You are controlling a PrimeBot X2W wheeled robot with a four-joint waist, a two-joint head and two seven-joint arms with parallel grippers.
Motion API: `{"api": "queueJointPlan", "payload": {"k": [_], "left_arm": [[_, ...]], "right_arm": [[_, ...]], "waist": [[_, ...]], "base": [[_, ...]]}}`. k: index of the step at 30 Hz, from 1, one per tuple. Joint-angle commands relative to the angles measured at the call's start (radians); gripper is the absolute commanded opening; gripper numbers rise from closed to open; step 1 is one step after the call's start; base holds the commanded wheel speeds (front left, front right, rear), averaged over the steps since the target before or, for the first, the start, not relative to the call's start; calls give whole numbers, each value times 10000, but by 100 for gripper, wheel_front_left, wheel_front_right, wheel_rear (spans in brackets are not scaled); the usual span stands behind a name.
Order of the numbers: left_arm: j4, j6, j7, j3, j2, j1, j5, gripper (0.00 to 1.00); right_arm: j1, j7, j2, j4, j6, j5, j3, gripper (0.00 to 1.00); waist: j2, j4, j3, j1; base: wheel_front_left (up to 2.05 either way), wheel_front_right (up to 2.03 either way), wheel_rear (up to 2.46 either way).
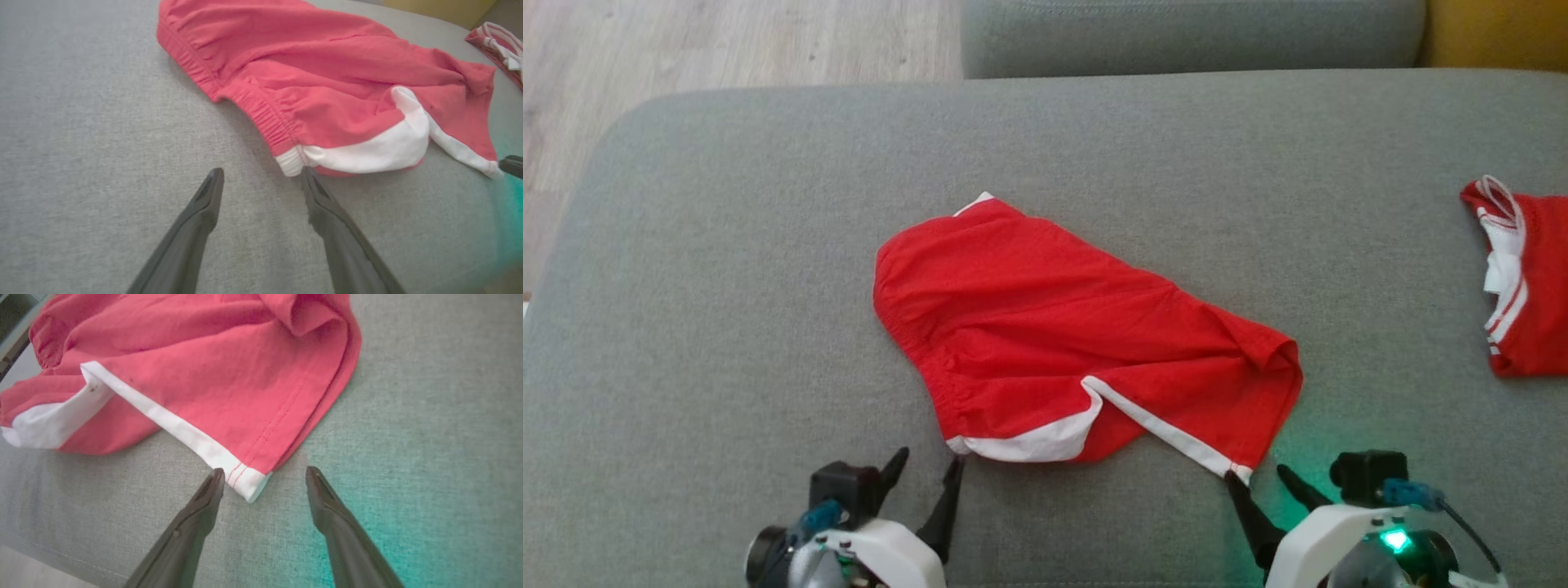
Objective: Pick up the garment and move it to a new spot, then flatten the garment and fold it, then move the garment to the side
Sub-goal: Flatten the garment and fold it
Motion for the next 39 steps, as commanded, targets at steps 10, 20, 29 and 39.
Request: {"api": "queueJointPlan", "payload": {"k": [10, 20, 29, 39], "left_arm": [[-170, -414, 444, -110, 29, -775, -275, 100], [25, -441, 554, -102, 4, -1068, -541, 100], [206, -551, 462, -227, 17, -1407, -639, 75], [369, -786, 183, -546, 70, -1807, -695, 0]], "right_arm": [[-652, 281, -60, -417, 75, -196, 304, 100], [-805, 343, -60, -426, 75, -191, 411, 100], [-906, 369, -60, -239, 75, -146, 494, 100], [-1299, 298, -60, 123, 75, 516, 525, 0]], "waist": [[0, 65, 394, 0], [0, -66, 573, 0], [0, -85, 654, 0], [0, -187, 606, 0]], "base": [[0, 0, 0], [0, 0, 0], [0, 0, 0], [0, 0, 0]]}}
